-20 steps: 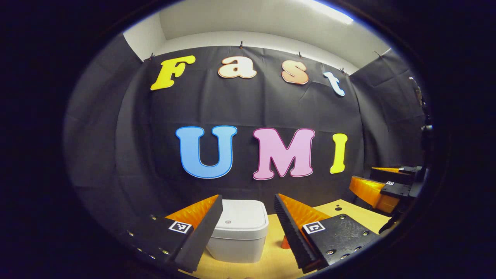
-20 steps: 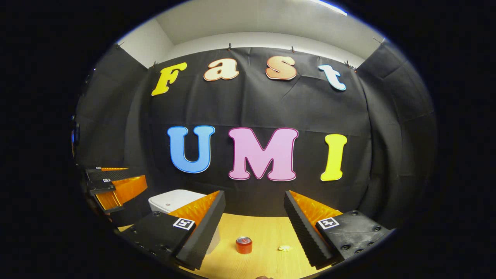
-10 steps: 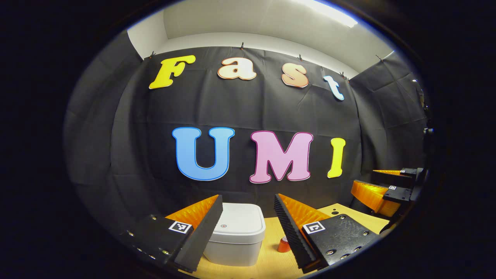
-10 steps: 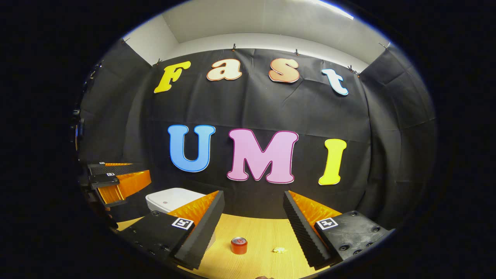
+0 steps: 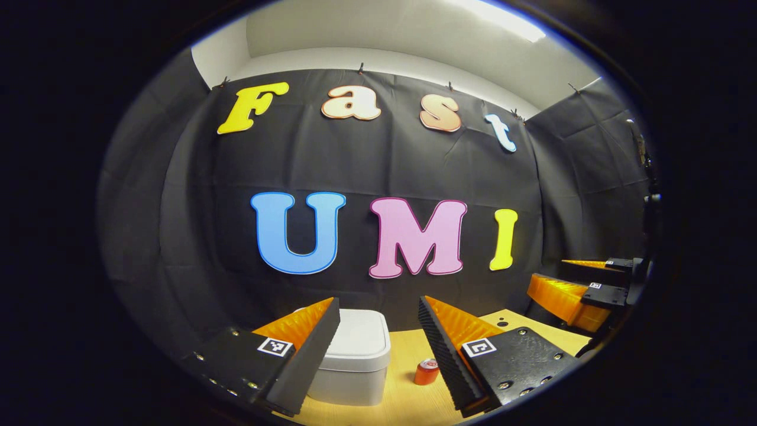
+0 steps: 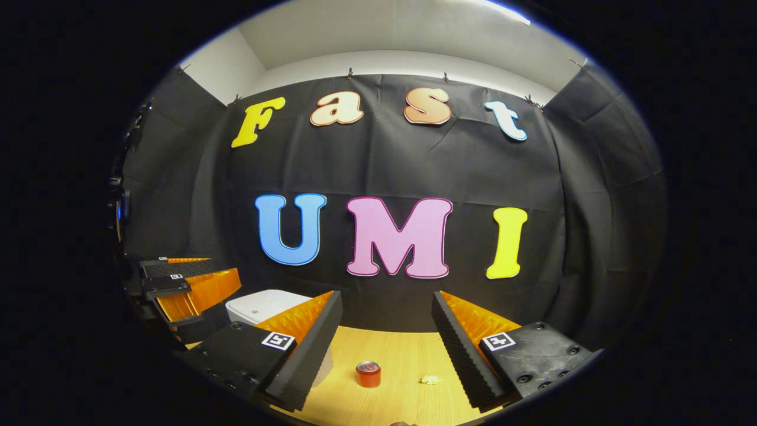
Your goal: Press the lid of the desktop garbage bin to open it, pick up the crumpled paper on the desktop and throw it into the bin, then pick up the pop can on the desktop and drop it into the bin, and finally close the garbage bin lid.
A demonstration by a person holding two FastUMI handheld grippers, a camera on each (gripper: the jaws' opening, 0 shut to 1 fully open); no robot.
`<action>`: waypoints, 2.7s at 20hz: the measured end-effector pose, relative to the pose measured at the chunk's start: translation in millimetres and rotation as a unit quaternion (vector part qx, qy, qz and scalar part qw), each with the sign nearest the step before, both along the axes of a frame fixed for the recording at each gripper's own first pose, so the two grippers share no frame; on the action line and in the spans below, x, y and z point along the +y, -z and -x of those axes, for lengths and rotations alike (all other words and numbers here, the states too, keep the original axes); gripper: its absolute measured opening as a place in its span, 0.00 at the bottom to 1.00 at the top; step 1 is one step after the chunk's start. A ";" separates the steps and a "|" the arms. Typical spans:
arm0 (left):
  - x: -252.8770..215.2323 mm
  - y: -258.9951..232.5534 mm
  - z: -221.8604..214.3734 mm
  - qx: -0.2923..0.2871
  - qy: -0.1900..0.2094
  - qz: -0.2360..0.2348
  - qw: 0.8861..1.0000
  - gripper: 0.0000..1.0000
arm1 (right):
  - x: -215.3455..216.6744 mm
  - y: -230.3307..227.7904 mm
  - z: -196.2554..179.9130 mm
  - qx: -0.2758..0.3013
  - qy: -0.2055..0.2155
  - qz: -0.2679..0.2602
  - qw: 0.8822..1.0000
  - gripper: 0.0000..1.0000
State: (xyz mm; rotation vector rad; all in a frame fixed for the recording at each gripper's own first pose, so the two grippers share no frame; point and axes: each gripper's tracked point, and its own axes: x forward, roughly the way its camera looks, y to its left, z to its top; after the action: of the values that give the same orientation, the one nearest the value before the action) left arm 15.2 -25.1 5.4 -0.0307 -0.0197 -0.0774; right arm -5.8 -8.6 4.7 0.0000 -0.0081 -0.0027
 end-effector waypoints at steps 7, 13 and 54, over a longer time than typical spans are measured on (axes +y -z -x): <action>-11.5 3.6 -0.4 0.006 0.015 -0.006 1.000 0.89 | 4.2 2.3 8.0 0.010 -0.006 0.005 1.000 0.98; 11.9 16.0 -19.4 0.018 -0.010 -0.008 1.000 0.89 | -1.4 11.0 20.2 0.027 -0.003 0.010 1.000 0.98; 66.9 116.7 -102.7 0.114 0.028 -0.033 0.993 0.01 | -27.4 40.6 29.5 0.073 0.066 0.011 0.995 0.98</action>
State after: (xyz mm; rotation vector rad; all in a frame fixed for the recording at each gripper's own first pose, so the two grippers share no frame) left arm 117.8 41.8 -111.4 0.0264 0.2124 -0.1301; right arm -35.3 -36.0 -36.0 -0.0228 0.1371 -0.1356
